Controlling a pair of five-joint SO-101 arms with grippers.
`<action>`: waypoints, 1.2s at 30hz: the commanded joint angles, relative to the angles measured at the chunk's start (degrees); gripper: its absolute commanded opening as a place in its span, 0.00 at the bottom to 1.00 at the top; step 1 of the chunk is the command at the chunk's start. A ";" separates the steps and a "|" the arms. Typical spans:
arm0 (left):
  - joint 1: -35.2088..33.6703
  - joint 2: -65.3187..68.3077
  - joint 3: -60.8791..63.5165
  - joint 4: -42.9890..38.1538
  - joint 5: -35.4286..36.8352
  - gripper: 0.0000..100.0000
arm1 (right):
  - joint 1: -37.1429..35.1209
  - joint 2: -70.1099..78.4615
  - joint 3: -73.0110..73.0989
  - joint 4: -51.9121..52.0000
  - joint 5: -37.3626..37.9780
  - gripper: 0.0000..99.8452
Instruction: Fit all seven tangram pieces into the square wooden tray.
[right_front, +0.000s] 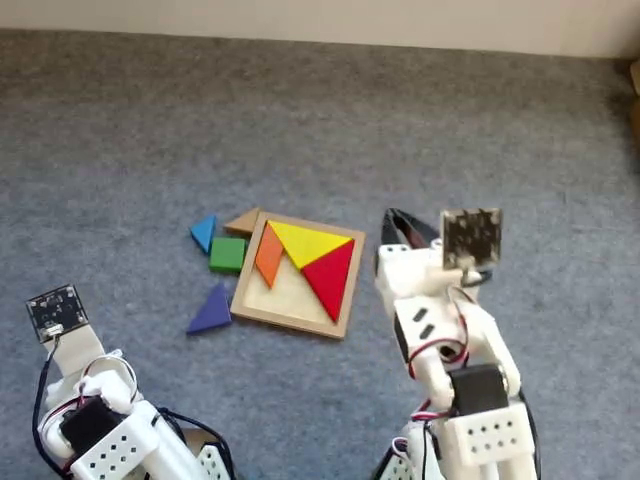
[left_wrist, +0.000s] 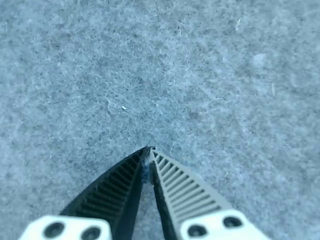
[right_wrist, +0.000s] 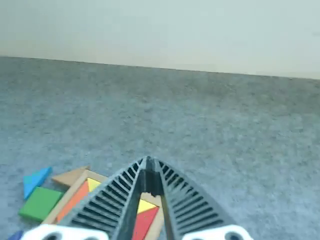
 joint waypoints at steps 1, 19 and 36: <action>-0.57 -3.30 1.19 0.35 0.00 0.01 | 2.24 -6.29 2.95 -0.66 0.18 0.01; -0.57 -3.21 1.19 0.35 0.00 0.01 | 4.44 -25.80 28.70 -0.92 0.18 0.01; -0.57 -3.21 1.19 0.35 0.00 0.01 | 10.77 -25.63 30.64 19.74 0.35 0.01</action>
